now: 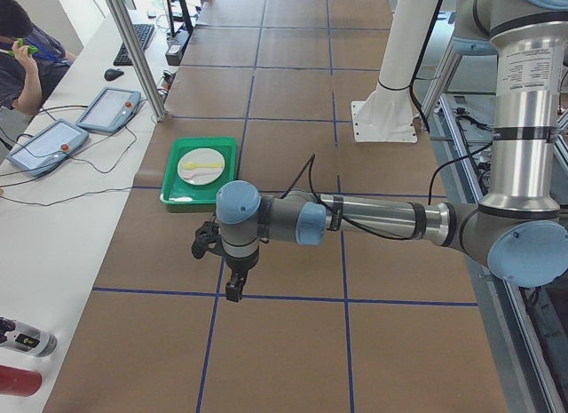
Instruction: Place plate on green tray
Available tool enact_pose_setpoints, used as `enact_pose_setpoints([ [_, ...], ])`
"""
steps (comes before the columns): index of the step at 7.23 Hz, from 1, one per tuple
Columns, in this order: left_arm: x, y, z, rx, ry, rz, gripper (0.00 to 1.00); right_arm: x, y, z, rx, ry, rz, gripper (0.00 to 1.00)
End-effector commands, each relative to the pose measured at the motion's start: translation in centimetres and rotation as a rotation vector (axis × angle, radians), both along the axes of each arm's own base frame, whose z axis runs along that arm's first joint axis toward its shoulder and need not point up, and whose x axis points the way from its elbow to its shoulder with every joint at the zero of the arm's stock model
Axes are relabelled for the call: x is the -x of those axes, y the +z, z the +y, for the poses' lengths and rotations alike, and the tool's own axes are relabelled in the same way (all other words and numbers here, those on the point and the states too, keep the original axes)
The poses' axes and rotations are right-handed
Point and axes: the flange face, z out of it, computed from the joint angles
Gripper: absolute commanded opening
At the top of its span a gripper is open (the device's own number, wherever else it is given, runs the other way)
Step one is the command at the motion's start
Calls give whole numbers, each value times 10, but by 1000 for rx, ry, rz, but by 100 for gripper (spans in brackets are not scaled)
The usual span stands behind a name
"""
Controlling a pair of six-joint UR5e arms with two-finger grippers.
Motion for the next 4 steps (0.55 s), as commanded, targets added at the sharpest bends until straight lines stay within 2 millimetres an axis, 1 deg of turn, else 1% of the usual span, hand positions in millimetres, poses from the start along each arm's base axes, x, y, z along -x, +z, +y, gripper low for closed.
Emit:
enact_pose_setpoints([
  [1,0,12,10,39,-7,12,100,0,0,0,0,0,0,100],
  [2,0,23,16,70,-13,14,100,0,0,0,-1,0,0,100],
  [4,0,33,21,131,-56,16,100,0,0,0,0,0,0,100],
])
